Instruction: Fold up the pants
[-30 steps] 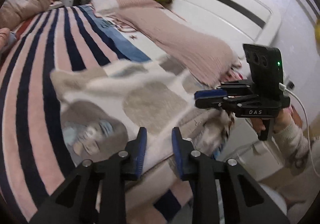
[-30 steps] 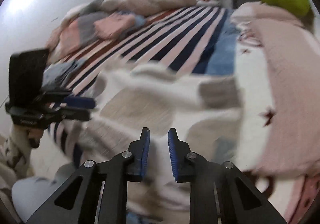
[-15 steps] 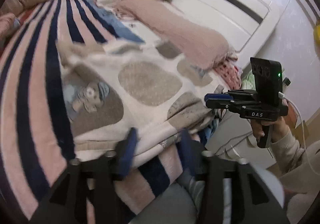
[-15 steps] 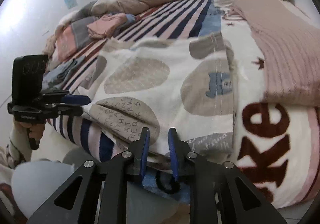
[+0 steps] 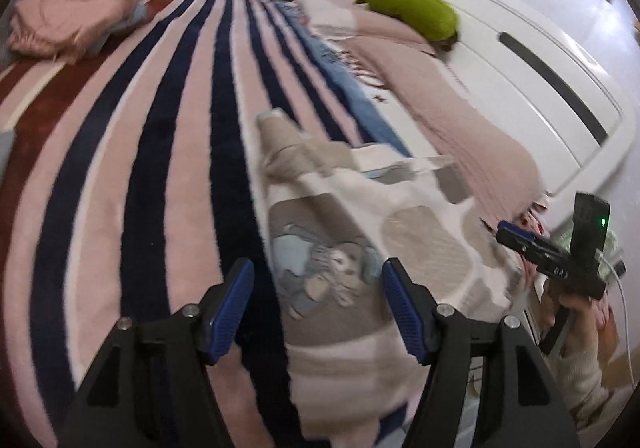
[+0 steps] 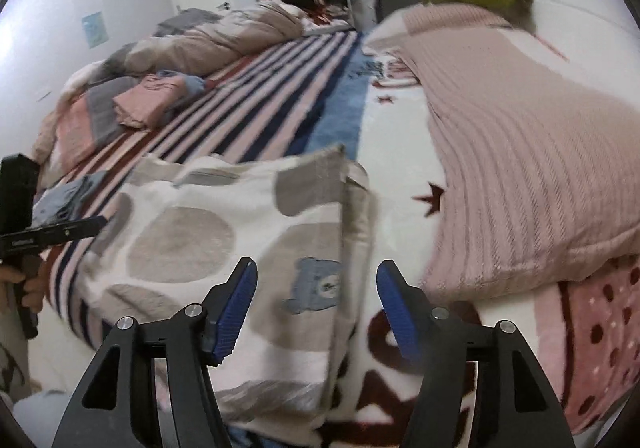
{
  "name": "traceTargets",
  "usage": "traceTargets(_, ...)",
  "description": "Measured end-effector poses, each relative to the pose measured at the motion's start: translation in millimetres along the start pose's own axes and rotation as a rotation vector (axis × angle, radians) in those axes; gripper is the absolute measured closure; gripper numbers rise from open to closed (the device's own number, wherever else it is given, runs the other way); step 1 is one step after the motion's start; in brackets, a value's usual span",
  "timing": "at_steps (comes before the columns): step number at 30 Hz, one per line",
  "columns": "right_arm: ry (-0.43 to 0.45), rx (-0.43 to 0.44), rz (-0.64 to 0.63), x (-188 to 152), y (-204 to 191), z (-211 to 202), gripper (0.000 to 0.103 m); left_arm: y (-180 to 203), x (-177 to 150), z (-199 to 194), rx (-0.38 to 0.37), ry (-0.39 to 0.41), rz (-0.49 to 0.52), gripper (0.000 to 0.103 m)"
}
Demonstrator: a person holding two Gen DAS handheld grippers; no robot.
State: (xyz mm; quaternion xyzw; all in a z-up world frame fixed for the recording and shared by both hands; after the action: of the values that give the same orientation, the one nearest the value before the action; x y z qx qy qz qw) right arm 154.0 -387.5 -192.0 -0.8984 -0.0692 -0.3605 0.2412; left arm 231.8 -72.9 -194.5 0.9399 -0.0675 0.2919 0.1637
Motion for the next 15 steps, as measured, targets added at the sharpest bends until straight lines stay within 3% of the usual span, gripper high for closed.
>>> traceTargets(9, 0.015, 0.095, 0.017, 20.8, 17.0, 37.6, 0.045, -1.6, 3.6, 13.4, -0.021, -0.012, -0.024, 0.040)
traceTargets(11, 0.024, 0.106, -0.005, 31.1, 13.0, 44.3, 0.053, -1.4, 4.6, 14.6, -0.026, -0.011, -0.028, 0.040)
traceTargets(13, 0.020, 0.112, -0.026, 37.8, 8.4, 51.5, 0.079, -1.0, 4.7, 15.1, -0.028, -0.010, -0.030, 0.040)
traceTargets(15, 0.001, 0.087, -0.060, 39.0, 4.6, 58.0, 0.095, -0.1, 5.0, 14.8, -0.029, -0.009, -0.030, 0.040)
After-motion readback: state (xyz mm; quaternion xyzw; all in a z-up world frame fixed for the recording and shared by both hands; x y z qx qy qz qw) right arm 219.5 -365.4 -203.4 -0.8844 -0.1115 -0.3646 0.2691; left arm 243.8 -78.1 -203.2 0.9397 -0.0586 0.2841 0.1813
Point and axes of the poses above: each gripper's, at about its wrist camera, not at the fingertips, and z roughly the way its jaws point, y to its right, x to its top, the point moved 9 cm from there along z, roughly the way its jaws point, and after that the axes turned 13 degrees about x, right-handed, at the moved point
